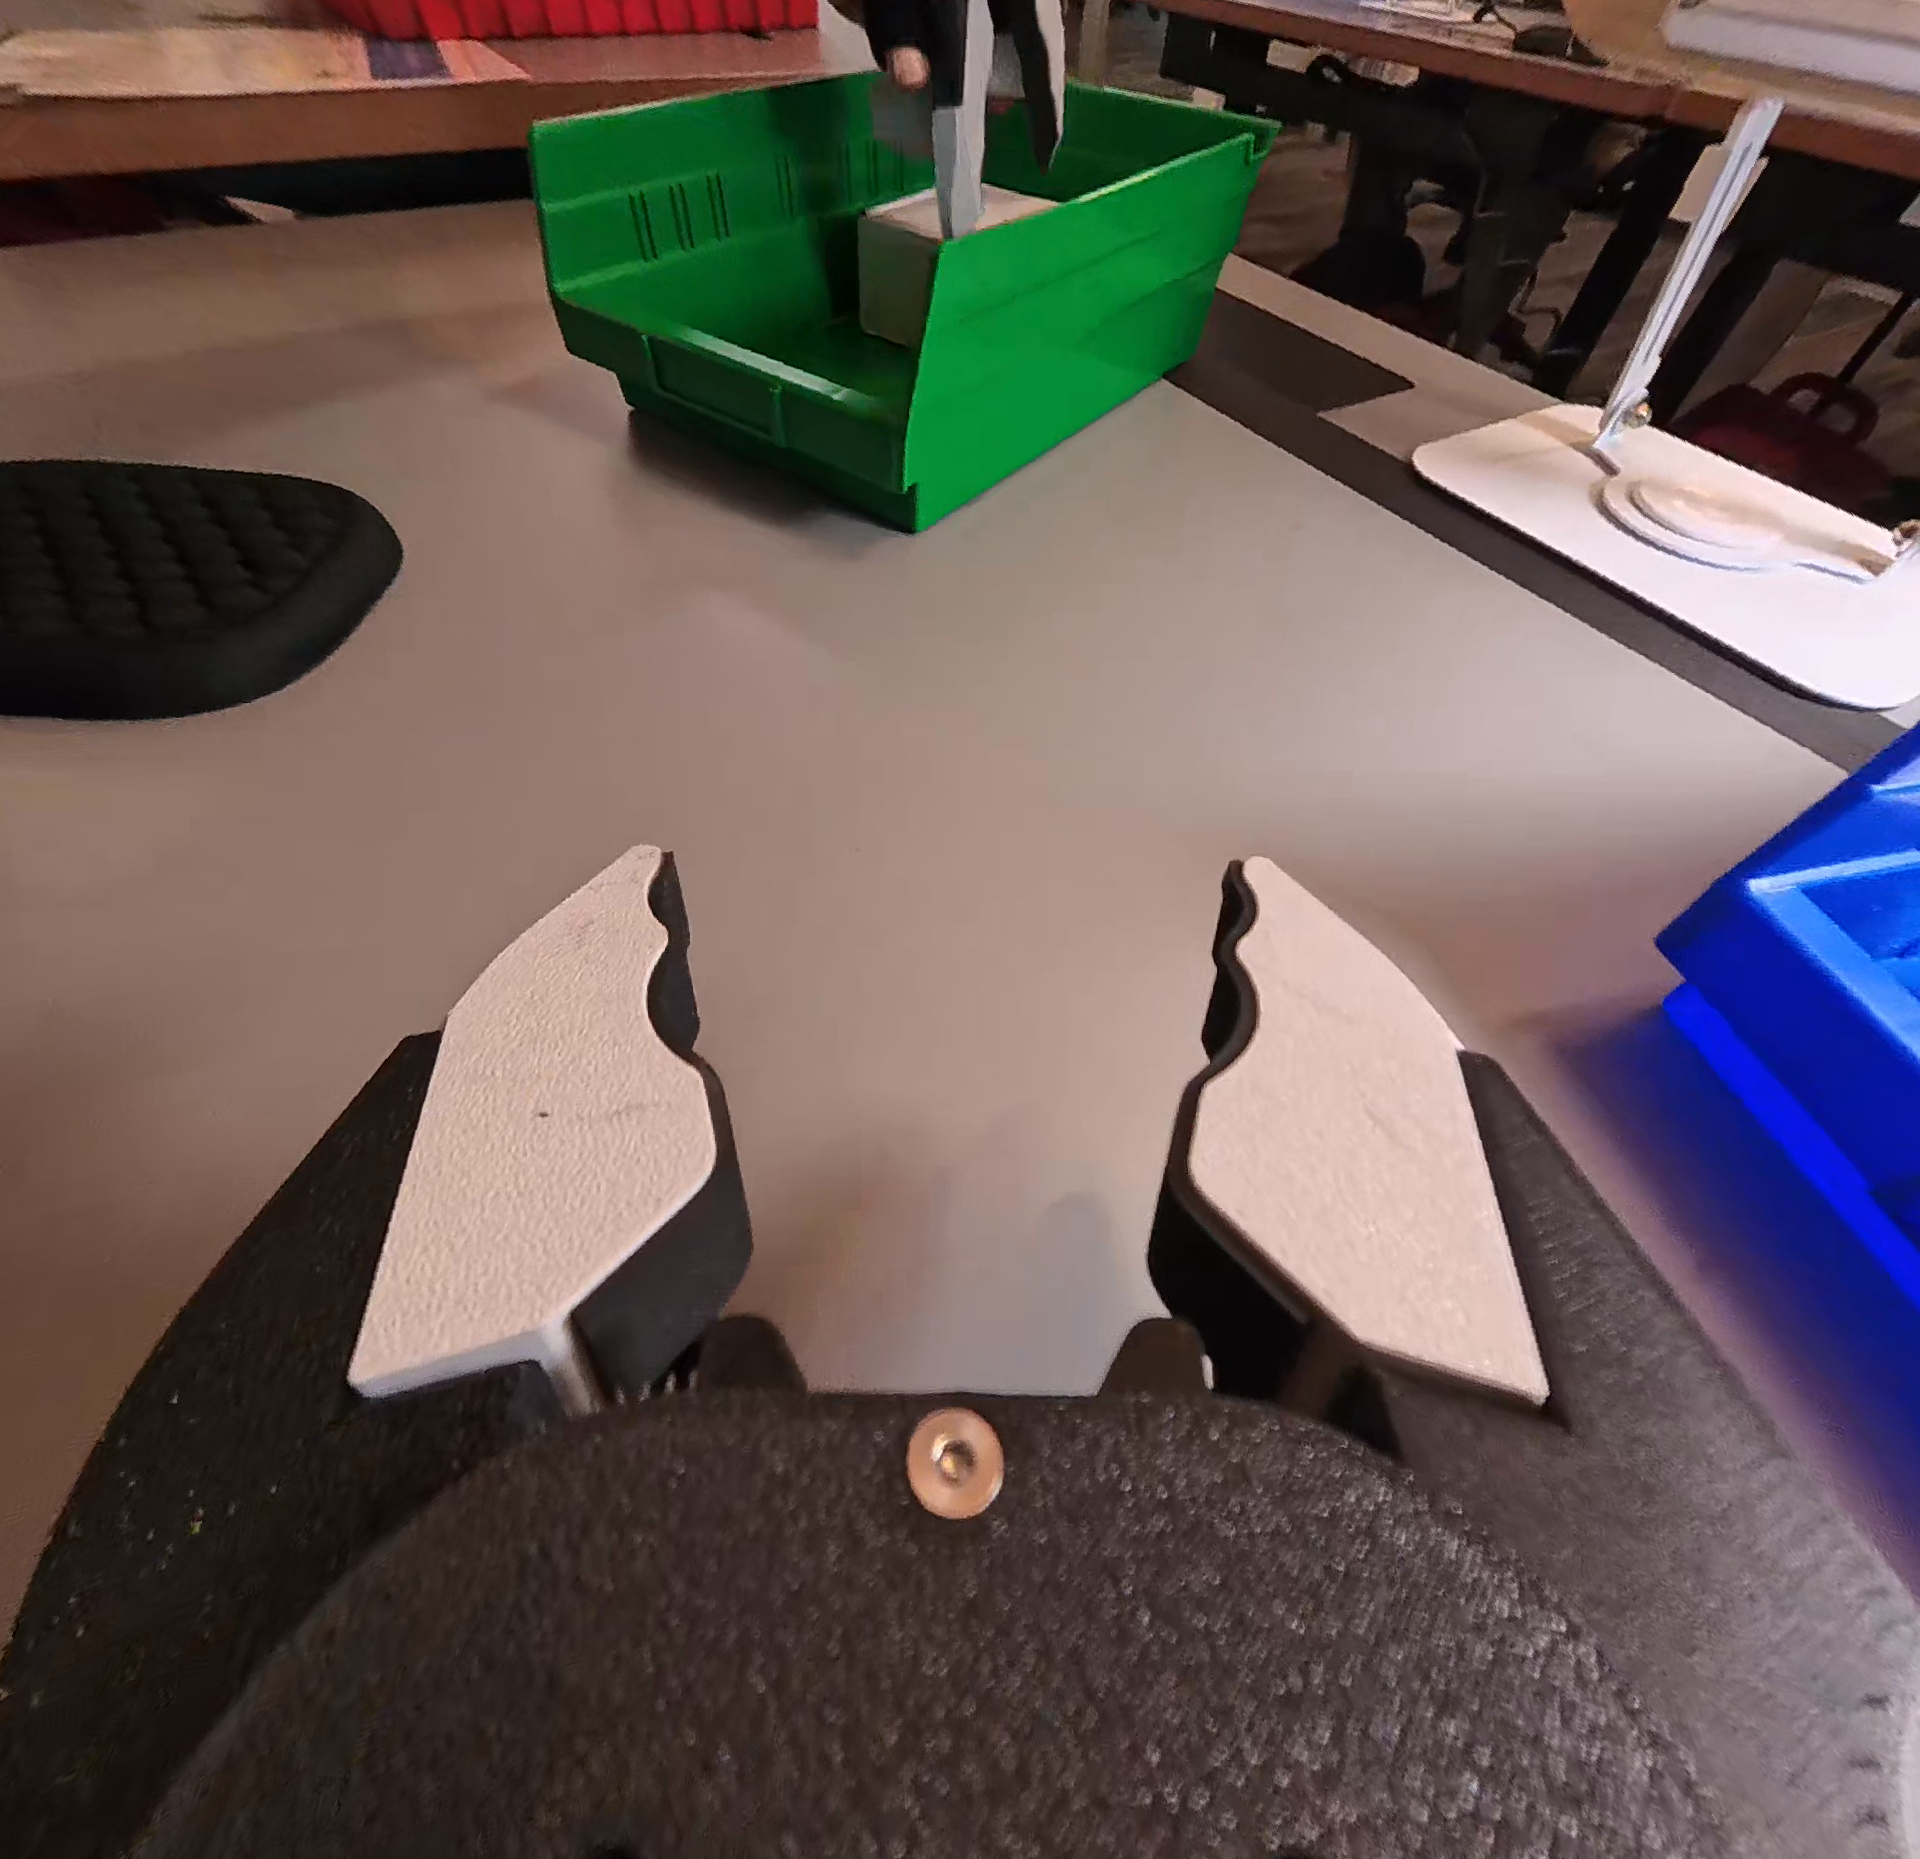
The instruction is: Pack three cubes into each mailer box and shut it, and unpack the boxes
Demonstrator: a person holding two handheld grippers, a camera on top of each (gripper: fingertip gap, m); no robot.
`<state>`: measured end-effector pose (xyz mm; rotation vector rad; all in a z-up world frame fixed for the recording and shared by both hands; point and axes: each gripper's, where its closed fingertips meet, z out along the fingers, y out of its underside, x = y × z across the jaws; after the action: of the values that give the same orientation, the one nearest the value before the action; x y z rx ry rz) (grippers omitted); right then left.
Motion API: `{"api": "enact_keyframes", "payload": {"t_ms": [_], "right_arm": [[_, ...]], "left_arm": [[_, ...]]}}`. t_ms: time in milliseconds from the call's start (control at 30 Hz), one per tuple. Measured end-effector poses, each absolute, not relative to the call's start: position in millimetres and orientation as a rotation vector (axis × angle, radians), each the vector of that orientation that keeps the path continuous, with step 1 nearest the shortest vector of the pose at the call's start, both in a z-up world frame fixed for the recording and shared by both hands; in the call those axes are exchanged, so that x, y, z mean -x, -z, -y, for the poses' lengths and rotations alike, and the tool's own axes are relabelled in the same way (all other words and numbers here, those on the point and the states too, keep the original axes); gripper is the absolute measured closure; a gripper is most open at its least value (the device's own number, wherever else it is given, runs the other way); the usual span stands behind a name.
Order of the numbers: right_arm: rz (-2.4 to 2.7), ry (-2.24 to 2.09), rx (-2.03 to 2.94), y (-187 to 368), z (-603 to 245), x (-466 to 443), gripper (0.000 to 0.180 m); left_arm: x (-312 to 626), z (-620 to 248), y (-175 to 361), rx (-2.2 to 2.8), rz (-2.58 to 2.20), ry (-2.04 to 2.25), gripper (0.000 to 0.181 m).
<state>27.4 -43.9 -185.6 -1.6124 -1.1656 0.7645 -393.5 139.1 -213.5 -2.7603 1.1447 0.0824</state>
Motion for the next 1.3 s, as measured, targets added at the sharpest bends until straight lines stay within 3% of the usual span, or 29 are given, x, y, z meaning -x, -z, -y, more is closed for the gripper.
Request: {"api": "enact_keyframes", "payload": {"t_ms": [700, 1033, 1300], "right_arm": [[1.219, -0.717, 1.564, 181, 57, -26, 0.084], [1.208, -0.720, 1.541, 176, 61, -24, 0.084], [1.139, -0.742, 1.456, 166, 60, -21, 0.084]], "left_arm": [[390, -120, 227, 2.741, -1.300, -0.276, 0.063], [352, -92, 128, 2.503, -1.251, -0.300, 0.064], [251, -29, 78, 2.324, -1.337, -0.210, 0.064]]}}
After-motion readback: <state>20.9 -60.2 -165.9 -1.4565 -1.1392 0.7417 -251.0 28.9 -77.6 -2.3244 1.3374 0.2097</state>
